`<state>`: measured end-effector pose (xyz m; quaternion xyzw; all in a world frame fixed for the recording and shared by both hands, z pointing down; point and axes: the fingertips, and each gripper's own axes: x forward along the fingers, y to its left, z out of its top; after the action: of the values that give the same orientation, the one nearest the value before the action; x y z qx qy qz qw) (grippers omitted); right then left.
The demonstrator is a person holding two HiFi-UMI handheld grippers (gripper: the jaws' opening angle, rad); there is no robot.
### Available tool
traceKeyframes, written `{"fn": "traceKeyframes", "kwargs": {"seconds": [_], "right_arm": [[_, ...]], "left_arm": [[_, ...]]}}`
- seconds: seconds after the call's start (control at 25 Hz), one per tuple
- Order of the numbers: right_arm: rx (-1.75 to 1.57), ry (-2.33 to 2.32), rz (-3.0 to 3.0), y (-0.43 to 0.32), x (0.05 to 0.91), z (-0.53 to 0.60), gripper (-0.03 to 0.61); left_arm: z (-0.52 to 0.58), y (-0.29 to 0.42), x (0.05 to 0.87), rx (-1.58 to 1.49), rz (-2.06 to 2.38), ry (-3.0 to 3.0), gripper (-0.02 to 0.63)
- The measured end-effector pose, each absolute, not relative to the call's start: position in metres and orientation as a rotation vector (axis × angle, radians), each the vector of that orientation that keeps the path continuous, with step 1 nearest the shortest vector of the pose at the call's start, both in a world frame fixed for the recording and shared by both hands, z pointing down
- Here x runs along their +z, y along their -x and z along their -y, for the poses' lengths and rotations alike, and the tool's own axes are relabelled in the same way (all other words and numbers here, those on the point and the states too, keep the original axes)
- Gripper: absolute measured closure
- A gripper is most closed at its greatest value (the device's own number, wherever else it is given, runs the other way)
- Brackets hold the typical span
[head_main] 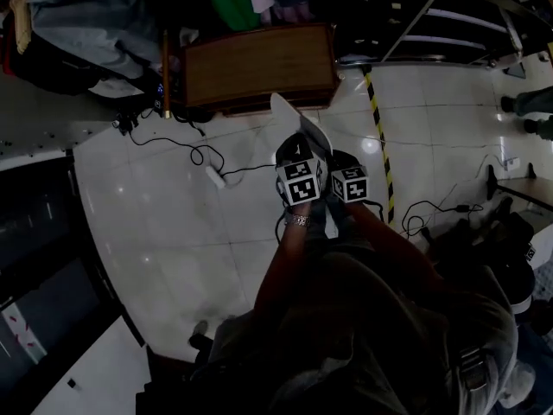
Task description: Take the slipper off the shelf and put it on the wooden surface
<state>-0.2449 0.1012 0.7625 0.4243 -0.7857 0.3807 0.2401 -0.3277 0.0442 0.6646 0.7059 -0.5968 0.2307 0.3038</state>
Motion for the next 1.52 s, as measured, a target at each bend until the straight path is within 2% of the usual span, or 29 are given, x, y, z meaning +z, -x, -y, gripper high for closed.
{"fn": "traceKeyframes", "kwargs": {"seconds": [0.12,0.28,0.68,0.8,0.92,1.0,1.16,1.28,1.36,1.52], "right_arm": [[1.183,-1.17,2.062,0.244,0.831,-0.101,0.545],[1.342,-1.375,1.982,0.227,0.917,-0.047,0.545],[1.335,-1.613,1.91,0.22,1.071,0.108,0.537],[1.331,-1.609,1.809,0.22,1.096,0.124,0.491],[1.312,-1.513,1.702,0.22,1.111,0.115,0.363],[1.271,-1.483,1.677,0.212,1.107,0.108,0.343],[1.316,-1.46,1.556,0.179,1.067,0.058,0.379],[1.261,-1.476,1.698,0.169,0.983,0.045,0.392],[1.192,-1.438,1.763,0.168,0.914,0.03,0.459],[1.171,-1.35,1.859,0.189,0.806,0.0,0.466]], "left_arm": [[-0.048,0.339,0.699,0.615,1.582,-1.817,0.609],[-0.045,0.354,0.741,0.6,1.61,-1.786,0.609],[-0.013,0.373,0.841,0.596,1.703,-1.756,0.609],[-0.009,0.378,0.852,0.6,1.709,-1.747,0.609],[-0.007,0.38,0.853,0.612,1.716,-1.742,0.609],[-0.005,0.376,0.848,0.62,1.7,-1.742,0.609],[0.003,0.359,0.813,0.623,1.659,-1.774,0.609],[0.006,0.339,0.775,0.64,1.598,-1.823,0.609],[0.008,0.323,0.752,0.663,1.532,-1.858,0.609],[0.005,0.293,0.712,0.679,1.397,-1.911,0.609]]}}
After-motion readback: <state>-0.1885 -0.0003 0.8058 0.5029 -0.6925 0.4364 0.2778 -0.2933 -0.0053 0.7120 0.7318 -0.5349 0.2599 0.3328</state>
